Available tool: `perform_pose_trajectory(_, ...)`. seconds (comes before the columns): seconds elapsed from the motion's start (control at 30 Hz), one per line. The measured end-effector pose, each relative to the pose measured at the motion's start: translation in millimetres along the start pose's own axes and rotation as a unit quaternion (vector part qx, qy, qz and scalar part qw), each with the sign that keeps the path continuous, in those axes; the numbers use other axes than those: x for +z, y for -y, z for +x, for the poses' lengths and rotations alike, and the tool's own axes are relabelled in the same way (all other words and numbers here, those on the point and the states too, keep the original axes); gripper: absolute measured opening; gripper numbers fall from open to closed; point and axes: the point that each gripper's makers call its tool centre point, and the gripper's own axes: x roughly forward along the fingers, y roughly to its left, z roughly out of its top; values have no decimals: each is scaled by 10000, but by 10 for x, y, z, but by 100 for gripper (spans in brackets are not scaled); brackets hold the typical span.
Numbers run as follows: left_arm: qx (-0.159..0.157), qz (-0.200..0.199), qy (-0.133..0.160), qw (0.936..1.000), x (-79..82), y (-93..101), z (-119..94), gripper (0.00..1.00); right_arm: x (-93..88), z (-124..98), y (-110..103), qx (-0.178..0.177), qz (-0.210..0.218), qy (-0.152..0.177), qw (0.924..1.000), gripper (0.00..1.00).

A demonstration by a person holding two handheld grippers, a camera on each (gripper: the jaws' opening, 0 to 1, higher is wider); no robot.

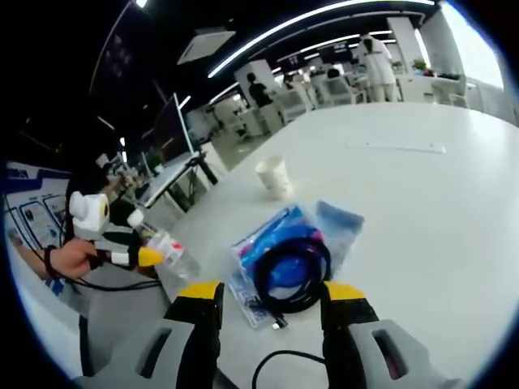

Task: Arrange the tabletop items into an orderly group along one side of the table until the central work area is clear of visible clutter.

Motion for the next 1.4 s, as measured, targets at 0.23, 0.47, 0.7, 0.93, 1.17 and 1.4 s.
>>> perform_pose_trajectory(0.23,7,-17,-22,10000,4,-1,-3,37,18,2,-2,-2,-3,28,10000,48)
perform_pose_trajectory(0.47,-15,-30,-33,10000,11,-1,13,37,-12,-1,-14,4,14,11,10000,48)
perform_pose_trajectory(0.7,-29,-44,-26,10000,40,12,30,37,-11,-17,-5,-18,21,12,10000,48)
perform_pose_trajectory(0.93,-57,-13,-47,10000,55,13,42,37,-8,-38,13,-45,39,24,10000,48)
perform_pose_trajectory(1.17,-68,-63,-77,9999,86,-12,75,36,0,-29,1,-36,34,19,10000,48)
perform_pose_trajectory(1.4,-77,-109,-102,9999,127,-74,109,36,39,-30,-2,-35,0,38,10000,48)
